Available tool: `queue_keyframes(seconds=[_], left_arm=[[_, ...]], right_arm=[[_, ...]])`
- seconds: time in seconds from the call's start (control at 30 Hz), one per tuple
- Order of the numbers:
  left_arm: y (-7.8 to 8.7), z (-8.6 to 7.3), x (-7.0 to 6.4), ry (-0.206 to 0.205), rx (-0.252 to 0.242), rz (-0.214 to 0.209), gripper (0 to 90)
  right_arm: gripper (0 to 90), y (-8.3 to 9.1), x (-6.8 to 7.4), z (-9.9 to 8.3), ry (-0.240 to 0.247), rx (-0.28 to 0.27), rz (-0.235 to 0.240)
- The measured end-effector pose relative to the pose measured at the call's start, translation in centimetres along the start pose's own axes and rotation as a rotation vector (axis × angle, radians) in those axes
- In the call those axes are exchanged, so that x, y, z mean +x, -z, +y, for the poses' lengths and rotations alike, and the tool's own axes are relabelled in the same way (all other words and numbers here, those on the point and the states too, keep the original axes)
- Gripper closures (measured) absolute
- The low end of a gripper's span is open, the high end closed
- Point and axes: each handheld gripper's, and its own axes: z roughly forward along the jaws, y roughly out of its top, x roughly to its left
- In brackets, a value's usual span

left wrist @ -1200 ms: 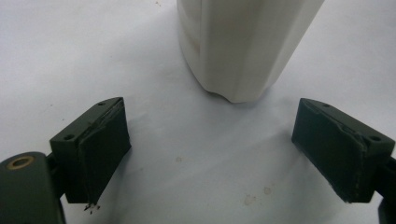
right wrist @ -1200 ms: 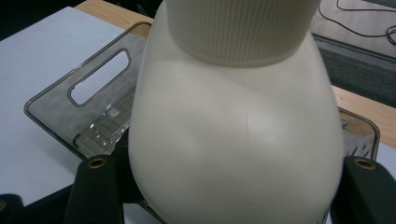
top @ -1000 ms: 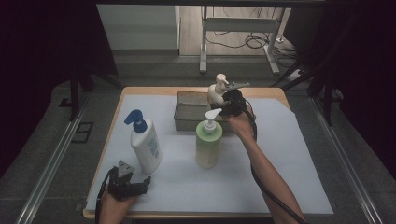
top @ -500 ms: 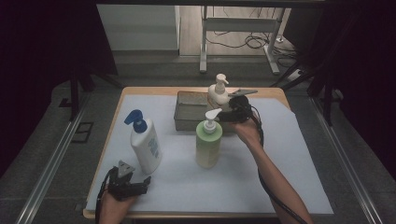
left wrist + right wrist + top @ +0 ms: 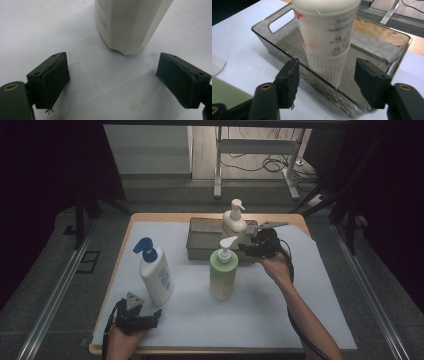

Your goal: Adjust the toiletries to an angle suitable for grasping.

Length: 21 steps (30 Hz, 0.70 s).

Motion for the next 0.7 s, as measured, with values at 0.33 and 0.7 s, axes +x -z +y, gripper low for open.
queue_keyframes(seconds=[0.33,0.7], left_arm=[[0.0,0.0,0.0,0.0,0.0,0.0,10.7],[0.0,0.0,0.0,0.0,0.0,0.0,10.7]], right_arm=[[57.7,0.8,-1.2,-0.3,-0.032,0.001,-0.045],[87.3,-0.9,-2.3,0.3,-0.044,0.023,-0.109]])
